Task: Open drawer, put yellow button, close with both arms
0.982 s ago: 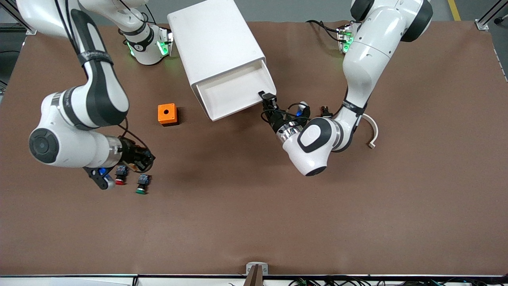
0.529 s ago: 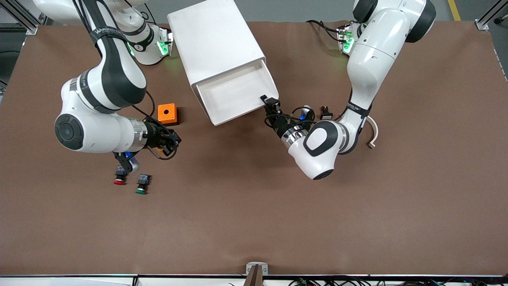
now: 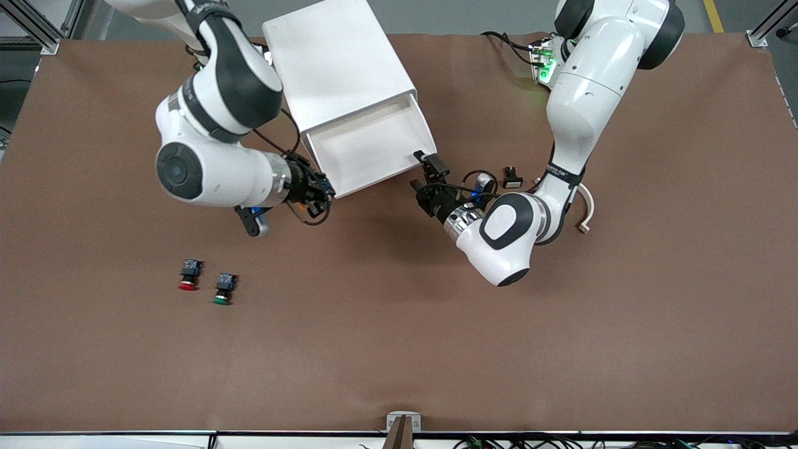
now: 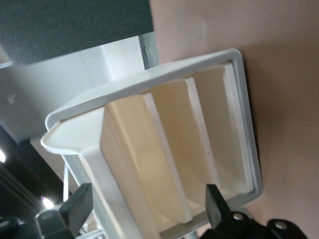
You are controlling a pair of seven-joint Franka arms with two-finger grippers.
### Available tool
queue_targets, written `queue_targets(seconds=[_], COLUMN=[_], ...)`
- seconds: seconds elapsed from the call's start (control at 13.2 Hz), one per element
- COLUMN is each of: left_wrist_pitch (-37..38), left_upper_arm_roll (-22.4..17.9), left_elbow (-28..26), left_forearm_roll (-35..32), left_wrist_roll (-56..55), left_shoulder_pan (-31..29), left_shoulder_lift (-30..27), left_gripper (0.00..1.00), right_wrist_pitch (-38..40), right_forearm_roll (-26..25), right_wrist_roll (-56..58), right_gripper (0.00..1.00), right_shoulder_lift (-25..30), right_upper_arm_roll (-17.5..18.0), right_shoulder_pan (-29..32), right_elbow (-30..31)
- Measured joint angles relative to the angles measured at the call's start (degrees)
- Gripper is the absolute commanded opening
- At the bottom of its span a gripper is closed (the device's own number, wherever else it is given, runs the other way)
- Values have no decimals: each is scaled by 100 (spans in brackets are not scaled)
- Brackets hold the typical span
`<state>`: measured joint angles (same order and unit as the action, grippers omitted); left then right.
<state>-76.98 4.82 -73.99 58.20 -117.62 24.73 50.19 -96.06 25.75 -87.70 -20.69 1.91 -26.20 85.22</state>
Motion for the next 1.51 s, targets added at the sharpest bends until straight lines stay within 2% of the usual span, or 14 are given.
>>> queue_targets(seconds=[0.23, 0.45, 0.6, 0.76, 0.91, 1.06, 1.13, 1.21, 1.28, 1.51], left_wrist_pitch=[0, -2, -6, -73, -357, -770, -995, -1234, -1473, -2110], left_upper_arm_roll=[1, -21, -173, -346, -427, -430, -430, -430, -430, -432], left_elbow=[120, 323, 457, 566, 642, 657, 662, 664, 665, 666], left_forearm_roll=[110, 135, 135, 128, -71, -446, -655, -899, -1149, -2025], left_wrist_roll=[1265, 2315, 2931, 3486, 4015, 4506, 4703, 4852, 4958, 5077], left_shoulder_pan=[-8, -58, -63, -59, -52, -33, 7, 73, 158, 459], left_shoulder_lift=[-3, -7, -10, -54, -169, -361, -464, -571, -675, -920], left_gripper=[99, 99, 99, 99, 99, 99, 99, 99, 99, 99], right_wrist_pitch=[-531, -1358, -1949, -2381, -2492, -2485, -2484, -2484, -2483, -2478], right_forearm_roll=[2, 3, 3, 3, 3, 3, 3, 2, 2, 0], right_wrist_roll=[-677, -1073, -1217, -1282, -1293, -1293, -1293, -1293, -1293, -1294], right_gripper=[4, 4, 4, 7, 15, 41, 59, 86, 99, 100], right_shoulder_lift=[131, 248, 285, 298, 325, 408, 447, 482, 506, 533], right_upper_arm_roll=[4, 8, 8, 8, 8, -3, -21, -42, -65, -118], right_shoulder_pan=[-453, -964, -1275, -1523, -1646, -1655, -1654, -1651, -1647, -1615], right_elbow=[171, 666, 1042, 1365, 1522, 1551, 1565, 1582, 1601, 1605])
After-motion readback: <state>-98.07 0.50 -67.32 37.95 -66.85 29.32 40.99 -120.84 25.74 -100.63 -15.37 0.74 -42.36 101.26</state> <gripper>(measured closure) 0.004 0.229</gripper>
